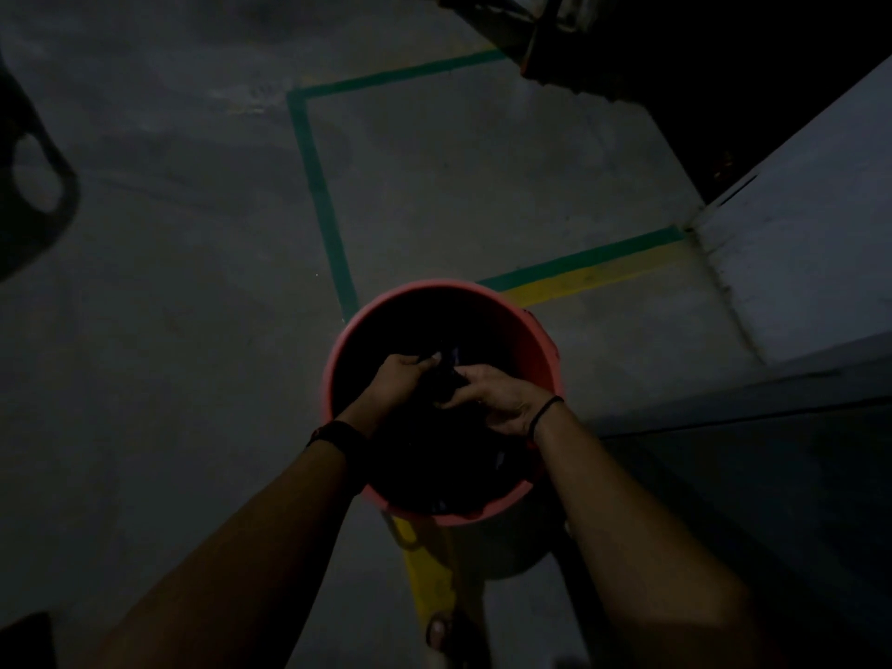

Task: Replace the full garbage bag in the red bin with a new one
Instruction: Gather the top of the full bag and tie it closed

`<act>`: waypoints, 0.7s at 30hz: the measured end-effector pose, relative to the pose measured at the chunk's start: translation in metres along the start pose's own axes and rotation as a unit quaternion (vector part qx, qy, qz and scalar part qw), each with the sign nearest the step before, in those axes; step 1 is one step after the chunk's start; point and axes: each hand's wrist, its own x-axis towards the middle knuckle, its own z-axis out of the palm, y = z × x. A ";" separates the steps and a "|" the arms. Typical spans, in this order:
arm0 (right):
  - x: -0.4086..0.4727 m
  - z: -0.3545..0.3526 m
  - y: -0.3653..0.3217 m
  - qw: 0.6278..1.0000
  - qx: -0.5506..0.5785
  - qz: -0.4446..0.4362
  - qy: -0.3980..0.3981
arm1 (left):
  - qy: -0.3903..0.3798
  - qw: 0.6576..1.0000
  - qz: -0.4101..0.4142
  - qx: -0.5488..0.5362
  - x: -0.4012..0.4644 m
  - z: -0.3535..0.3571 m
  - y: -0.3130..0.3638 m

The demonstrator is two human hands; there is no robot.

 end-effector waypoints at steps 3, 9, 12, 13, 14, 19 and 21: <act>0.000 0.009 0.005 0.997 -0.003 -0.061 0.053 | -0.007 1.000 -0.021 -0.012 0.001 0.001 0.001; 0.013 0.013 0.008 0.967 -0.073 -0.083 0.230 | 0.008 0.999 -0.032 -0.023 0.000 -0.001 -0.002; 0.017 0.016 0.003 0.922 -0.165 -0.101 0.334 | 0.093 0.996 -0.010 0.000 0.005 -0.007 -0.006; 0.017 0.015 0.001 0.900 -0.175 -0.111 0.384 | 0.135 0.991 0.003 0.012 0.008 -0.011 -0.009; 0.017 0.012 0.001 0.874 -0.180 -0.120 0.435 | 0.170 0.985 0.005 0.013 0.009 -0.016 -0.011; 0.014 -0.006 0.018 0.796 -0.253 -0.069 0.546 | 0.279 0.959 -0.036 0.039 0.003 -0.025 -0.027; 0.015 -0.019 0.030 0.795 -0.231 -0.009 0.561 | 0.315 0.946 -0.075 0.022 0.005 -0.032 -0.044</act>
